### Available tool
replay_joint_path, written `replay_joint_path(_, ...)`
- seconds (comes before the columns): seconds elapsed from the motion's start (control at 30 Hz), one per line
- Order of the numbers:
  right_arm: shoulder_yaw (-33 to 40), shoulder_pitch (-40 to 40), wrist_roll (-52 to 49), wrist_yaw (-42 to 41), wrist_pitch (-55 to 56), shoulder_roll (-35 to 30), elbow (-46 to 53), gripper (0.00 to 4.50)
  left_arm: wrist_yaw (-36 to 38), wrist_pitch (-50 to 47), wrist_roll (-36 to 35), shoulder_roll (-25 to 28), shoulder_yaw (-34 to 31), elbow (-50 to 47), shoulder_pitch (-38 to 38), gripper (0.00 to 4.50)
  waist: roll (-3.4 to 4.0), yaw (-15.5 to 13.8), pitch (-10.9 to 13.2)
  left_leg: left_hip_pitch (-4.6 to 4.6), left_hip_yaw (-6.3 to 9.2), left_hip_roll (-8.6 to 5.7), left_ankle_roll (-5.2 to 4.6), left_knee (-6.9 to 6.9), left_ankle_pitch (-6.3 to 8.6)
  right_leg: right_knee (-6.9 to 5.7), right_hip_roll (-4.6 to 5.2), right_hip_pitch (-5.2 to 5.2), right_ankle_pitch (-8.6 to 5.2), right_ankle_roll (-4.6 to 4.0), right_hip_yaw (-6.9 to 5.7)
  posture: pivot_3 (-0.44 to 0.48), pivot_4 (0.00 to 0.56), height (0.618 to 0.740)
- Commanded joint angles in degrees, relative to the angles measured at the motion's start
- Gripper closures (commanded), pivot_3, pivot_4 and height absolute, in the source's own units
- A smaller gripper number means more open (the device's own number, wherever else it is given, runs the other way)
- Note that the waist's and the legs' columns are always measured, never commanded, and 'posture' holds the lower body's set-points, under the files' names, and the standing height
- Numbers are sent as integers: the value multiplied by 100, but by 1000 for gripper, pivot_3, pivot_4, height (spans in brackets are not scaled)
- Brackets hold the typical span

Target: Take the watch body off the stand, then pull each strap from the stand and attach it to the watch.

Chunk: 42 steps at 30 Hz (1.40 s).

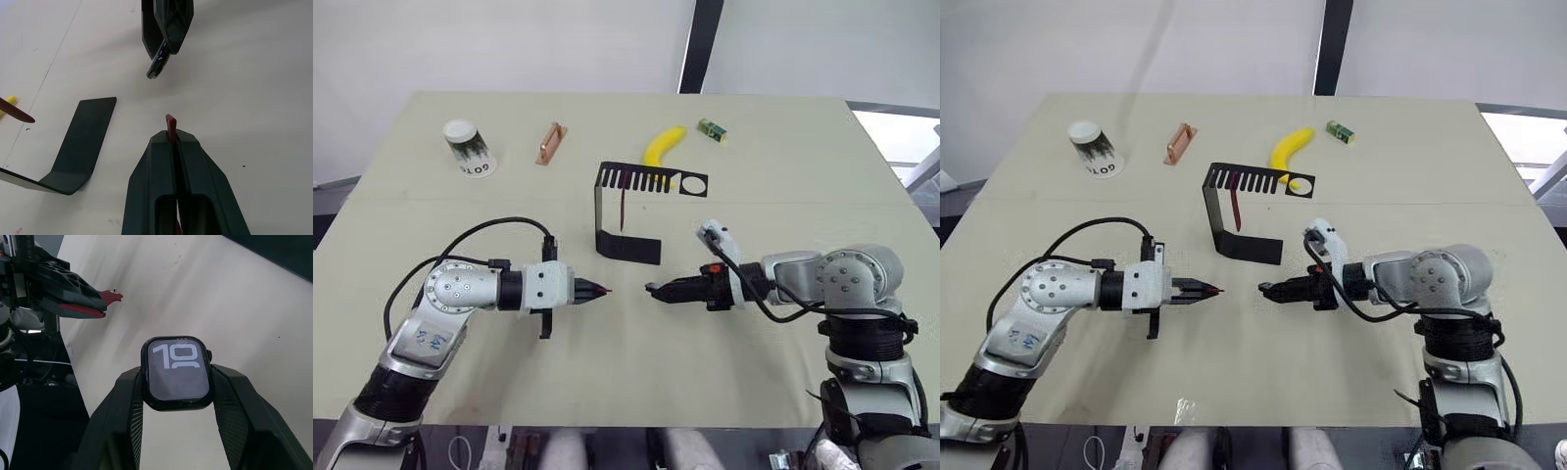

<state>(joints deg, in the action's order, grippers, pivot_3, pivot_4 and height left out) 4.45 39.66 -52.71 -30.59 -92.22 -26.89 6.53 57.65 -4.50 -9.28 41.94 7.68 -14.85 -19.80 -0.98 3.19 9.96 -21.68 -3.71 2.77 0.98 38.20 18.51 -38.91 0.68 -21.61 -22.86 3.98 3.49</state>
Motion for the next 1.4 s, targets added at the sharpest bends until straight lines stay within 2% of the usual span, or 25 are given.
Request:
replay_joint_path(0.03,-37,146,-144,181,-28,51,-78,2979,-162,37,136,-101,53,-114,-40,4500,0,7,0,0,0,0,0,0,0,-1,0,0,0,0,0,0,150,740)
replay_joint_path(0.3,30,396,-593,734,-28,288,-692,2979,-279,71,387,-289,194,-27,-176,4500,0,41,0,0,0,5,0,-2,0,-5,-6,-3,0,0,-3,0,150,740)
replay_joint_path(0.83,156,476,-1662,1873,-28,506,-1074,2979,-307,-1,524,-561,376,306,-473,4500,0,38,0,-2,1,4,0,-3,0,-3,-4,-3,0,0,-4,0,150,740)
replay_joint_path(1.4,208,392,-2080,2314,-28,400,-1096,2979,-232,24,506,-476,338,314,-443,4500,0,38,0,-4,2,5,0,-3,0,1,-4,-3,0,0,-4,0,150,740)
